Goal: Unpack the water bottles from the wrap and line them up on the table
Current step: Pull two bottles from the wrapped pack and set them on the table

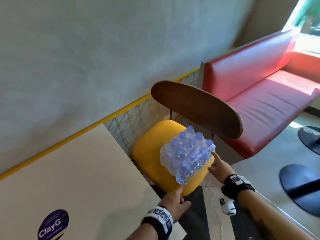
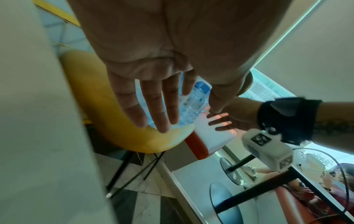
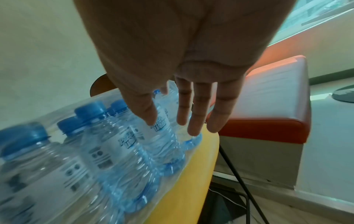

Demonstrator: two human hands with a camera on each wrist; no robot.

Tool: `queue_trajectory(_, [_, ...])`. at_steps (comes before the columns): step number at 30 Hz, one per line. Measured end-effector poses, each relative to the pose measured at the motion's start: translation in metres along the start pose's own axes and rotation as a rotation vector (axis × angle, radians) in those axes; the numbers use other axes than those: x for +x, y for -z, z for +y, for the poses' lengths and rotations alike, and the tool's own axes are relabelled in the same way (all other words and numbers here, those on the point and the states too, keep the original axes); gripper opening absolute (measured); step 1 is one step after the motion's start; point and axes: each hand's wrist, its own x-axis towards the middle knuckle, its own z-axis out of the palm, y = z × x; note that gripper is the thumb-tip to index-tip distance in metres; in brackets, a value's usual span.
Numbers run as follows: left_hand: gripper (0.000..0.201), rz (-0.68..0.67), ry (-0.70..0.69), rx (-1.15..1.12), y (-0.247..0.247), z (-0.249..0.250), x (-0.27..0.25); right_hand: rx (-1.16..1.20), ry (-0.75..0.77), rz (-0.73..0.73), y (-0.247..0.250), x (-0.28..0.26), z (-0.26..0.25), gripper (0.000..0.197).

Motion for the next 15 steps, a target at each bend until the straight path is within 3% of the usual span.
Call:
queue_trajectory(4, [0.106,0.075,0.019,-0.024,-0.023,0.048,0.058,-0.043,0.053,-0.114,0.018,0.019,-0.017,0.09])
queue_trajectory(8, [0.108,0.169,0.095,-0.072,-0.024,0.074,0.091,-0.118,0.094,-0.216,0.018,0.032,-0.018,0.082])
queue_trajectory(15, [0.119,0.362,0.186,-0.159,-0.034,0.086,0.13,-0.066,0.133,-0.113,0.01,0.036,-0.01,0.087])
